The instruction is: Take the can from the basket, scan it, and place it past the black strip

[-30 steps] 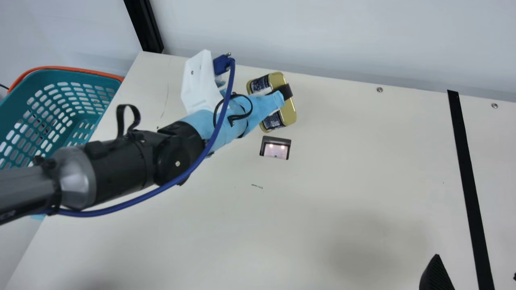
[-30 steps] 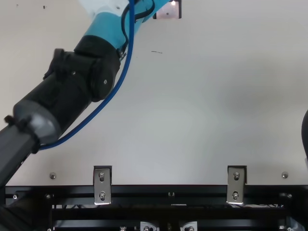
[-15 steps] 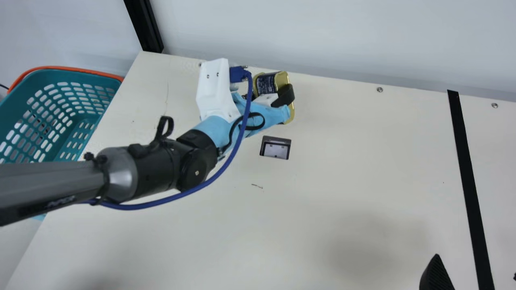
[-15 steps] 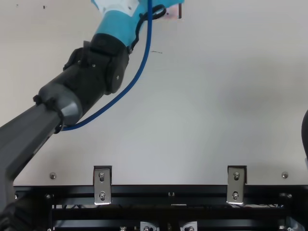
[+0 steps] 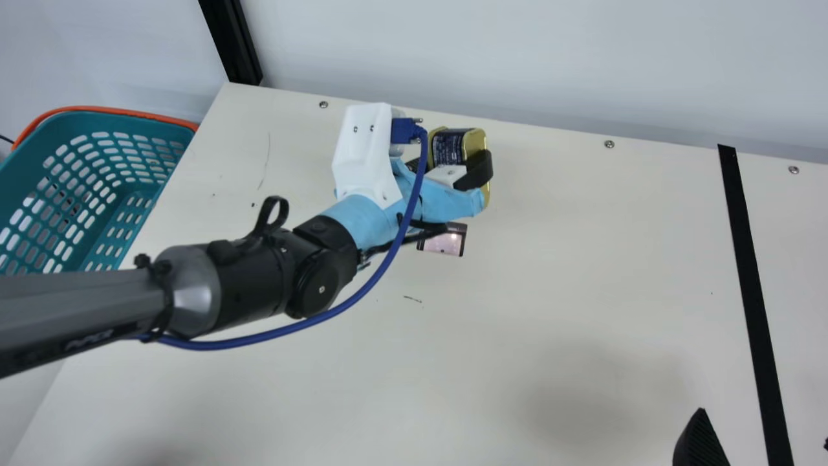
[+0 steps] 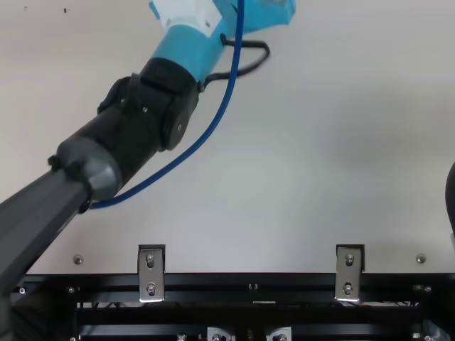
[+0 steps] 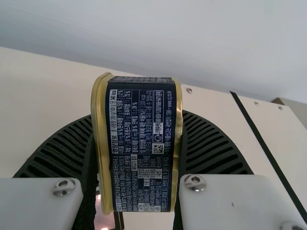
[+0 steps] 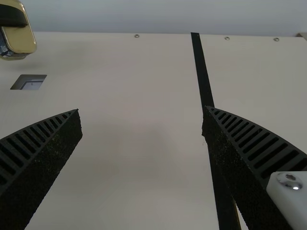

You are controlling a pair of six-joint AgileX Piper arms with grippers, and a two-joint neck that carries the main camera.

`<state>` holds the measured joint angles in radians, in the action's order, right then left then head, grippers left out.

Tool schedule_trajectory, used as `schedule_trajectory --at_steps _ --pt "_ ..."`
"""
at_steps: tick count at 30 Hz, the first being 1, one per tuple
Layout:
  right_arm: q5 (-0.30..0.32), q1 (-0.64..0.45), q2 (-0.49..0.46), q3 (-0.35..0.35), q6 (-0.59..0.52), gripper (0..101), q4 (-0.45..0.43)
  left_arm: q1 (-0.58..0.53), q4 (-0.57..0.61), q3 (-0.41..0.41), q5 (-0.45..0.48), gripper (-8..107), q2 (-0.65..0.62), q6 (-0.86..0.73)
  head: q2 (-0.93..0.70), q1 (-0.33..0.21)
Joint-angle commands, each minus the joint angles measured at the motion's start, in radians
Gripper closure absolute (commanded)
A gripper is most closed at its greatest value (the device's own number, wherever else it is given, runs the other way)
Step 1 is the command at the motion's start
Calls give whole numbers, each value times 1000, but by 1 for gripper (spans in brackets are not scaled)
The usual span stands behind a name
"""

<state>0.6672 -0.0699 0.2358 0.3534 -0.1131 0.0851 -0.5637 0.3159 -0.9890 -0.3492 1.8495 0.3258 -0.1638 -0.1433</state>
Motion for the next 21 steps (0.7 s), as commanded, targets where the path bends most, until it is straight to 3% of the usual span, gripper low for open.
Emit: schedule_trajectory --at_steps 1,12,21 --pt "0 0 0 0 0 0 0 -4 -10 5 50 89 -32 -5 1 -4" --pt "0 0 0 0 0 0 0 1 -79 -7 378 89 -209 -84 1 -4" --pt "0 0 0 0 0 0 0 17 -104 -123 742 89 -286 -207 1 -4"
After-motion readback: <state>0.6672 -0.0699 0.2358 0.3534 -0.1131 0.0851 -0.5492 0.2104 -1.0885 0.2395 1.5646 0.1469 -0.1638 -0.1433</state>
